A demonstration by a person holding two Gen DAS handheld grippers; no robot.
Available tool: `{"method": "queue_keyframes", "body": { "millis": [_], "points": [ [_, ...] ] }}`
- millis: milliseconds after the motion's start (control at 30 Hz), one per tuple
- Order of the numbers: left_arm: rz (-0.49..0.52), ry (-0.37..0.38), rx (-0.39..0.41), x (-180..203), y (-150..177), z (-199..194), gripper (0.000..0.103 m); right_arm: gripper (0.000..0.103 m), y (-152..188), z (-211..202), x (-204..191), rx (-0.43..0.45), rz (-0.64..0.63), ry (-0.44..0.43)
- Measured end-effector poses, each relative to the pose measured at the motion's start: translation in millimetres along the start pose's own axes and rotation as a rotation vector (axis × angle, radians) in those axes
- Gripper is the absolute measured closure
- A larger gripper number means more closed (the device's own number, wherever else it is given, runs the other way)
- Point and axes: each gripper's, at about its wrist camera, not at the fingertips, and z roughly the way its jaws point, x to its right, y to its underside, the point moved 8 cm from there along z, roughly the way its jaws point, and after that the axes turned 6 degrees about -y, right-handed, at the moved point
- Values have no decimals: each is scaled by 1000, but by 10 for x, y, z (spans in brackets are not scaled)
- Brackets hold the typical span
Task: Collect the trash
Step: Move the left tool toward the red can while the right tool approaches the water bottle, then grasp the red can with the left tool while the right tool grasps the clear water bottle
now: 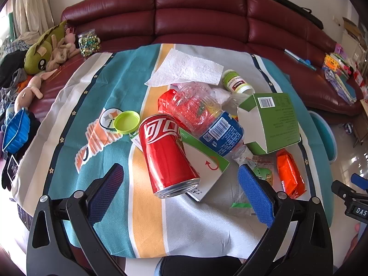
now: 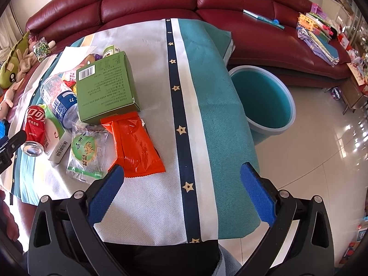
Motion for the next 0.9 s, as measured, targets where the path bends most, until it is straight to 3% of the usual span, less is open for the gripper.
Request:
{"method": "queue_keyframes", "body": {
  "millis": [433, 733, 833, 900],
  "points": [
    [10, -2, -23, -116, -8, 76, 4, 6, 1, 79, -2, -11, -4, -9],
    [-37, 61, -111, -294, -95, 365, 4, 6, -119, 213, -70, -26, -36, -42],
    [-49, 69, -145, -303, -109, 458, 11, 6, -182, 255, -153, -33, -54, -66],
    [-45, 72, -166, -288, -114, 509, 21, 6, -229, 265, -217, -30, -74, -76]
  ]
}}
